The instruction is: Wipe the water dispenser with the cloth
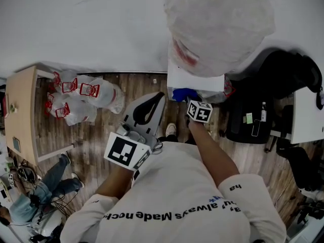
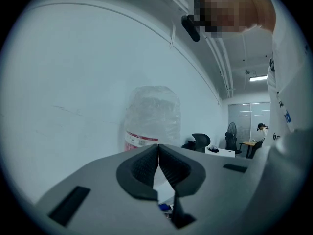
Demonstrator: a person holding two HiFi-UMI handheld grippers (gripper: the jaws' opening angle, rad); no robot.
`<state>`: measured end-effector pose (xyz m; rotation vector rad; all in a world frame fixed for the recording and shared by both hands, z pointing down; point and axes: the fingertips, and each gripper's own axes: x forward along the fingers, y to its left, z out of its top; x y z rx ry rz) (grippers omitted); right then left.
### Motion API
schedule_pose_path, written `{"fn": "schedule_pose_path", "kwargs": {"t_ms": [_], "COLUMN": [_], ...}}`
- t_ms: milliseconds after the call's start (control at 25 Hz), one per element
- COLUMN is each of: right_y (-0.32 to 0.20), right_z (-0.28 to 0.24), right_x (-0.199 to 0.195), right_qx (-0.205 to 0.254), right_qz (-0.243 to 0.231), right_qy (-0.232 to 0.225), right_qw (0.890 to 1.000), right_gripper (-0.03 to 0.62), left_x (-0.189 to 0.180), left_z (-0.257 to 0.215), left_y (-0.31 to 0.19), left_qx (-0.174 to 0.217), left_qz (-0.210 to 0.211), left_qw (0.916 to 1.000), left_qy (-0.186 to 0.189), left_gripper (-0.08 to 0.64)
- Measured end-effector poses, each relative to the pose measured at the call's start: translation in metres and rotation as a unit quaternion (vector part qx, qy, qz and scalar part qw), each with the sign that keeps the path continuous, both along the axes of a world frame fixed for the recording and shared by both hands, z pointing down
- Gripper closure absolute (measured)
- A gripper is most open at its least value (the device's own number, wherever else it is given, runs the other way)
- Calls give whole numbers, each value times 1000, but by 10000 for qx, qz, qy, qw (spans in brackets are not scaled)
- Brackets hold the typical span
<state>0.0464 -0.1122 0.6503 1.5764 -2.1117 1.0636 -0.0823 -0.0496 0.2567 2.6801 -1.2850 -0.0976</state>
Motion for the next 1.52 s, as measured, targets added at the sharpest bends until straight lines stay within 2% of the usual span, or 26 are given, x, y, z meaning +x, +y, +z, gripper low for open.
{"fn": "schedule_pose_path", "kwargs": {"t_ms": [1520], "right_y": [11], "right_z": [6], "right_x": [143], "right_qx": [-251], "right_qz": [925], "right_qy": [223], "right_qw": [9951], "right_gripper": [502], "left_x": [78], "left_z": [-9], "left_y": [3], "left_qx": [57], "left_qz": [76], "left_qw": [9999], "left_qy": [50], "left_gripper": [540]}}
